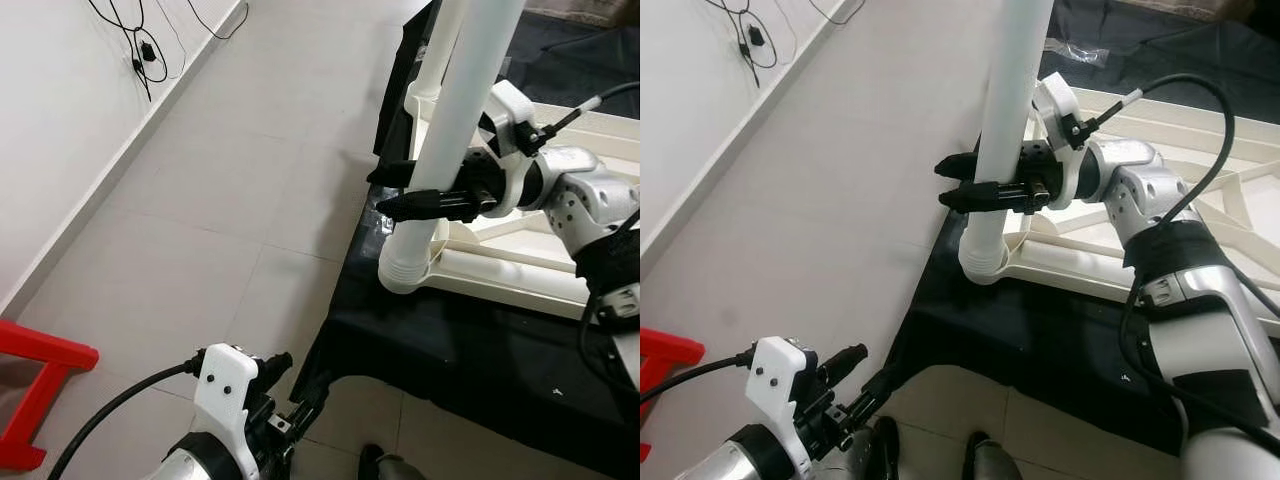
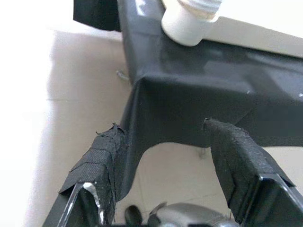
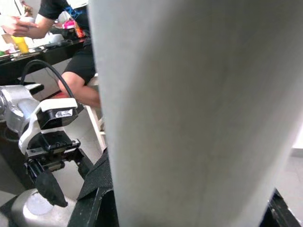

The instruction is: Building children table

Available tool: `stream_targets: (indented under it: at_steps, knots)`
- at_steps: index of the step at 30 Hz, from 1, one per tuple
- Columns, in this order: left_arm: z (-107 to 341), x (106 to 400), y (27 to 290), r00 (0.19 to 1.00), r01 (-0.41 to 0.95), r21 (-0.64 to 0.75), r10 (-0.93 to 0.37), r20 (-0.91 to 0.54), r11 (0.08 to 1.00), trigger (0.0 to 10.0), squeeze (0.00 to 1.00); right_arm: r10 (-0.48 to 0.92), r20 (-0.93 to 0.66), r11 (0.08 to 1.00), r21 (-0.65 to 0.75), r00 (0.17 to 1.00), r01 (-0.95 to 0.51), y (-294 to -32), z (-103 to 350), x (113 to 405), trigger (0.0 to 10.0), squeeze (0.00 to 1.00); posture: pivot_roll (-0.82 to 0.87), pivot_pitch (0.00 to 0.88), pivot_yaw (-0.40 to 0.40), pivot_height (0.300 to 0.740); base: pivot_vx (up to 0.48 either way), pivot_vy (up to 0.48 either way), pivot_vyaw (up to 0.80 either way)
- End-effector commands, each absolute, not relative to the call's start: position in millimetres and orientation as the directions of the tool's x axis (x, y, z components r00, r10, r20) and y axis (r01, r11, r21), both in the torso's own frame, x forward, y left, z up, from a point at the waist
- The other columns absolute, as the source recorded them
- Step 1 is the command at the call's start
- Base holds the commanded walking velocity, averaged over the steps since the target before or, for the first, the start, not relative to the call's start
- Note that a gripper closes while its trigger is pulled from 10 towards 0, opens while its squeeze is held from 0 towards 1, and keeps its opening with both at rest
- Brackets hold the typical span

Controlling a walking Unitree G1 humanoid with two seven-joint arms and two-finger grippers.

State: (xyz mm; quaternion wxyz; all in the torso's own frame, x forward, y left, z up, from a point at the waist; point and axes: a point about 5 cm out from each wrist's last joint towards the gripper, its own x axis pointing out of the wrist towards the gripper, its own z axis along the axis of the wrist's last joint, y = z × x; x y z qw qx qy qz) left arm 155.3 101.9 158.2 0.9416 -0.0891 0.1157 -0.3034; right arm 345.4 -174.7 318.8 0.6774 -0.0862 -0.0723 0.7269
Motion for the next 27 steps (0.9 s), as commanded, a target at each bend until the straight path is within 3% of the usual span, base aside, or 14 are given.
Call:
stream_targets:
  at_steps: [1, 13, 27]
  knots:
    - [156, 151, 104, 0.777, 0.557, -0.244, -0.602, -0.185, 0.794, 10.0, 0.0, 0.996, -0.003, -0.082, -0.263, -0.084, -0.961, -175, 324, 344, 10.0, 0.0, 0.22, 0.312, -0.002, 0.74, 0.0, 0.0, 0.0]
    - [157, 149, 108, 0.772, 0.561, -0.231, -0.603, -0.199, 0.795, 10.0, 0.0, 0.998, -0.001, -0.065, -0.282, -0.067, -0.957, -179, 319, 345, 10.0, 0.0, 0.23, 0.322, 0.014, 0.74, 0.0, 0.0, 0.0]
    - [155, 151, 110, 0.765, 0.569, -0.232, -0.611, -0.204, 0.789, 10.0, 0.0, 1.0, -0.008, 0.014, -0.279, 0.017, -0.96, -207, 326, 341, 10.0, 0.0, 0.21, 0.314, 0.024, 0.74, 0.0, 0.0, 0.0]
